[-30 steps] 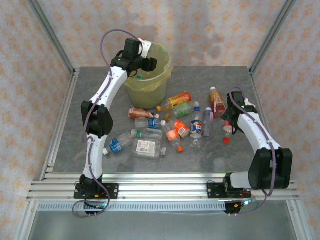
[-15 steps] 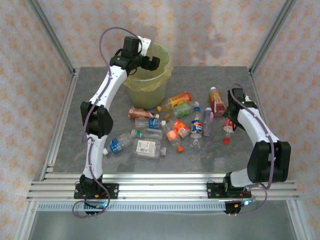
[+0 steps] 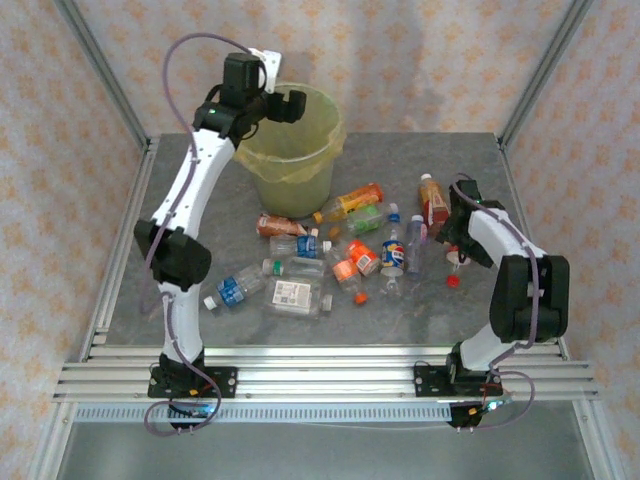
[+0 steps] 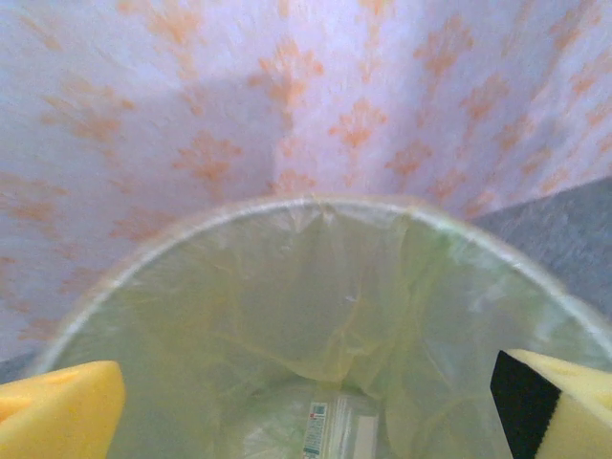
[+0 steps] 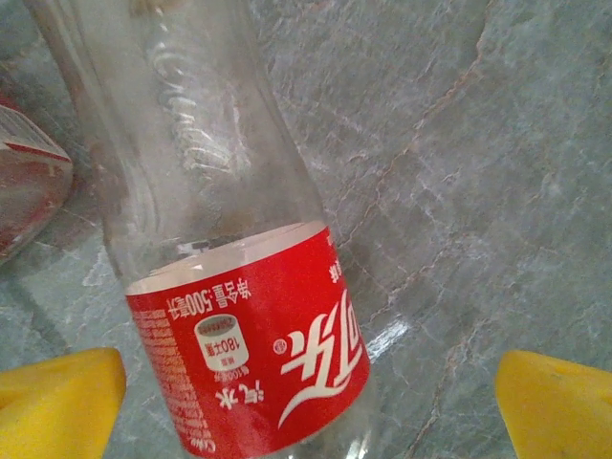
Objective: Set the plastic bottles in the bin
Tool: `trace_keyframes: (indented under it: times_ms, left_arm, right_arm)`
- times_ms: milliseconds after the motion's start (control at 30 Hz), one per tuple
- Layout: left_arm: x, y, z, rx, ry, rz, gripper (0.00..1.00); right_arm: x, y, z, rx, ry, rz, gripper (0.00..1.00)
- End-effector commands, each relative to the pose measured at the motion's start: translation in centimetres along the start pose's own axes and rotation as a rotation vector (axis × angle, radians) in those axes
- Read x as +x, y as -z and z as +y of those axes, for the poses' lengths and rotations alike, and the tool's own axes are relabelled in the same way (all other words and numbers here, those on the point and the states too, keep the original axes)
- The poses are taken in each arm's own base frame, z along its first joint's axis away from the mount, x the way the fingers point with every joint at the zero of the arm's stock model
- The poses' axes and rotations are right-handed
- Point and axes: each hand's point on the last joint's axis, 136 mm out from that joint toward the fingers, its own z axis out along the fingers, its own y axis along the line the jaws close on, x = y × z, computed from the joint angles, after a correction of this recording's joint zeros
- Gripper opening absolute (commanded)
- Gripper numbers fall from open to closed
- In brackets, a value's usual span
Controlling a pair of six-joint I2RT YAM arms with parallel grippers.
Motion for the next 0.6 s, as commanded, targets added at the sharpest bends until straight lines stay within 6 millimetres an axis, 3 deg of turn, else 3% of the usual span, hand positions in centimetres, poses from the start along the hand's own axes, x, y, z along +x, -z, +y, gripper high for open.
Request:
trace_keyframes:
  times_ms: [0,33,233,567]
  left_arm:
    - [-2.0,3.9,1.0,-0.058,0.065,-0.065,1.00]
    - [-2.5,5.1,1.0,-0.061,0.082,-0.084,1.00]
    - [-1.6,7.7,1.5,-0.083,0.172,-0.134,1.00]
    - [0.2,9.6,2.1,-0.111,0.228,-0.156,1.00]
  right_arm:
    - [-0.9,-0.2,0.5,-0.008,-0.002,-0.006,0.99]
    - [-0.9,-0.5,0.5,-0.003,0.000,-0.001,0.99]
    - [-0.4,-1.9,0.2,0.008,-0.009,0.035,0.99]
    - [0.6,-4.0,1.2,-0.016,-0.008,0.082,0.97]
